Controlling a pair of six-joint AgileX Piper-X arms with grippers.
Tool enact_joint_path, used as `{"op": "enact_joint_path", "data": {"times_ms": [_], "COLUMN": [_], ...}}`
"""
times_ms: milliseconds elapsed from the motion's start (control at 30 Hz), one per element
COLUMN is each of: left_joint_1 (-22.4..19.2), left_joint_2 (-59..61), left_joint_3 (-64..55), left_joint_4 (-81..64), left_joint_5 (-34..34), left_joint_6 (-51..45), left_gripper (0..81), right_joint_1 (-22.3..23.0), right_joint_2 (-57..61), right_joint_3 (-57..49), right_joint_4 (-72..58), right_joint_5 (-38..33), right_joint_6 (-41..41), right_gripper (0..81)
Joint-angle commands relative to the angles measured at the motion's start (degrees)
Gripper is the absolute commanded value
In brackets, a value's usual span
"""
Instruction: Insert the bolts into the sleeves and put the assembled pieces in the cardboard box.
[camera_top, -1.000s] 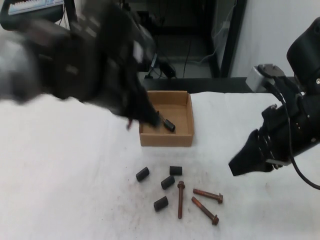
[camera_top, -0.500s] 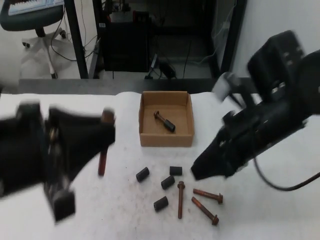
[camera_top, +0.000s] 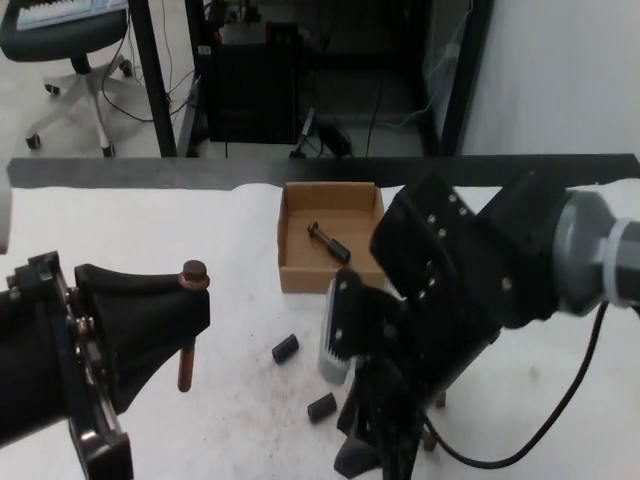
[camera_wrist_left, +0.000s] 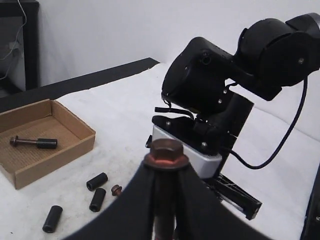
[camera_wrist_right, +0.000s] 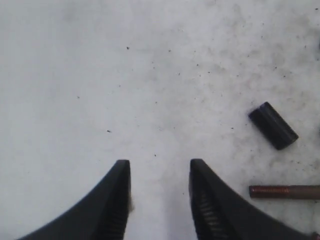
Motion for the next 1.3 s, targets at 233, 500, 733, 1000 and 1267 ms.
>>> {"op": "enact_joint_path", "data": {"times_ms": [233, 500, 733, 1000, 1267], "left_joint_1": [0.15, 0.15, 0.15, 0.43, 0.47], "left_joint_2": [-0.48, -0.48, -0.48, -0.48, -0.48], "left_joint_3": [-0.07, -0.07, -0.07, -0.07, -0.07], "left_joint_4": [-0.67, -0.67, -0.67, 2.69, 4.48], "left_joint_5": [-0.94, -2.65, -3.97, -4.13, -5.64], "left_joint_6": [4.07, 5.38, 6.29, 9.18, 9.5], "left_gripper": [0.3, 0.3, 0.3, 0.3, 0.3], "right_joint_1": [2.35, 2.35, 2.08, -0.03, -3.0], "right_joint_2": [-0.29, 5.0, 10.78, 14.19, 14.39], "right_joint_3": [-0.1, -1.45, -4.24, -6.27, -6.22], "right_joint_4": [-12.41, -11.35, -11.11, -11.11, -11.11], "right_joint_5": [8.76, 12.24, 13.8, 14.34, 14.1], "right_joint_6": [-8.66, -11.35, -12.7, -14.09, -15.19], "right_gripper": [37.4, 35.8, 34.7, 34.7, 34.7]}}
